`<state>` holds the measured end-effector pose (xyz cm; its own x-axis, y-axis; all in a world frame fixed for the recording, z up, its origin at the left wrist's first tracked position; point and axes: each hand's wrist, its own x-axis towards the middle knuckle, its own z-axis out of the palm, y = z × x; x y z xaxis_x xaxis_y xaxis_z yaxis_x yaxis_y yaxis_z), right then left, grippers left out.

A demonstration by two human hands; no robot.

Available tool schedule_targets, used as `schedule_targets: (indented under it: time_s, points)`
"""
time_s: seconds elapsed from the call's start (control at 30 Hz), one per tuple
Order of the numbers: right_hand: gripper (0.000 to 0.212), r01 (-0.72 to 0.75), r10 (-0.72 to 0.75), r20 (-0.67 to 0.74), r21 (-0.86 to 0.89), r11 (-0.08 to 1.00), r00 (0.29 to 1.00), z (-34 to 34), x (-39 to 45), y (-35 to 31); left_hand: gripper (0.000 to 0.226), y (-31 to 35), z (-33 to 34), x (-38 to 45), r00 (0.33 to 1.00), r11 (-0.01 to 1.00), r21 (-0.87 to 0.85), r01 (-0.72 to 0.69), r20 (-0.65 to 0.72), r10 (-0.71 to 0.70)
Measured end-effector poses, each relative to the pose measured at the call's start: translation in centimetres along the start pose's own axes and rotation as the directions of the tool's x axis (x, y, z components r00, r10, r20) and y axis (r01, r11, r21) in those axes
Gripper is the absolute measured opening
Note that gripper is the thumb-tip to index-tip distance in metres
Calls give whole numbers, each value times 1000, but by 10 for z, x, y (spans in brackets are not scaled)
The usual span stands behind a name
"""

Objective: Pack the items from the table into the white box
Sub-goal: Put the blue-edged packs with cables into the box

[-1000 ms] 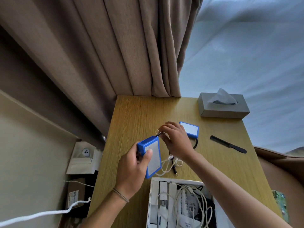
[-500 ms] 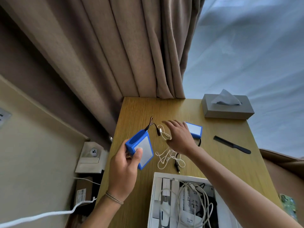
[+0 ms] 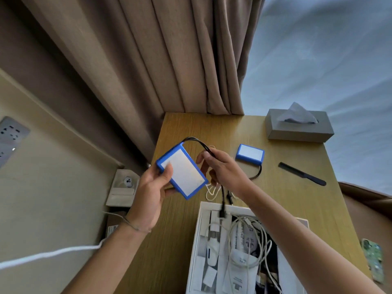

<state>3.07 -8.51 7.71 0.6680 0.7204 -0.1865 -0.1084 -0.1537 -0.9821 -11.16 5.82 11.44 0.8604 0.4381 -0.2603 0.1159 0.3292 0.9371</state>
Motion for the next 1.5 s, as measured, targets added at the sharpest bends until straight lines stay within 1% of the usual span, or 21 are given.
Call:
schedule_targets:
  time_s: [0.07,0.13,0.27,0.37,0.43,0.5,0.57,0.6,0.67,0.7,0.73,0.77,0.83,0.9,0.97,1.03,1.1,1.17,1.3,1.4,1.5]
  points:
    - [35,-61,60,-42,-17,998,997,3,-19,7,44,-4,5,-1,997,996,-41,74,5,-74]
    - [39,-113,113,-39,4,994,993,1,-39,11,47,-10,12,-3,991,990,-45,131,36,-129]
    - [35,-166,165,72,12,986,984,-6,-74,24,50,-23,22,-9,959,966,10,260,117,-259]
    - [32,-230,220,116,76,970,969,-12,-97,36,49,-33,22,-12,904,927,98,361,208,-374]
    - [32,-275,259,150,98,956,954,-17,-111,45,46,-41,21,-16,877,914,164,372,261,-404]
    - [36,-319,299,167,105,942,940,-21,-123,54,38,-50,22,-19,875,905,273,327,275,-399]
    - [38,-345,327,152,117,931,933,-24,-133,64,29,-60,27,-21,902,850,488,199,247,-353]
    - [40,-356,340,136,118,927,930,-25,-137,70,27,-65,29,-22,929,779,620,97,225,-295]
    - [40,-388,378,105,111,915,920,-28,-146,81,23,-75,33,-23,973,578,811,-90,195,-121]
    - [40,-409,401,92,108,906,911,-29,-151,87,22,-78,34,-24,980,501,853,-149,195,-40]
    - [39,-431,424,84,105,896,902,-31,-155,93,21,-81,35,-24,979,453,872,-188,202,17]
    - [39,-453,447,76,103,886,891,-33,-159,99,20,-84,36,-25,976,426,879,-213,214,47]
    - [41,-499,496,55,83,863,867,-35,-166,110,19,-91,39,-29,967,384,890,-246,252,38]
    - [40,-545,545,30,36,837,838,-34,-173,120,37,-104,46,-34,945,307,904,-296,325,-45]
    - [38,-574,573,30,5,819,819,-33,-179,129,78,-123,55,-40,899,220,909,-355,396,-187]
    - [43,-587,587,22,22,809,809,-31,-182,136,115,-142,63,-45,863,95,907,-410,419,-282]
    - [49,-602,603,-14,52,797,797,-29,-183,141,126,-159,67,-47,853,-9,887,-462,442,-279]
    - [53,-620,625,-50,83,780,779,-27,-184,145,124,-171,69,-46,855,-35,878,-476,453,-254]
    - [52,-660,664,-75,79,747,744,-27,-184,152,114,-183,72,-40,853,5,877,-480,468,-231]
    - [42,-670,665,-116,-9,742,738,-27,-180,153,110,-189,74,-38,848,-5,867,-498,485,-215]
    - [37,-670,629,-239,-167,724,739,-31,-178,153,107,-194,72,-36,837,-63,847,-528,506,-206]
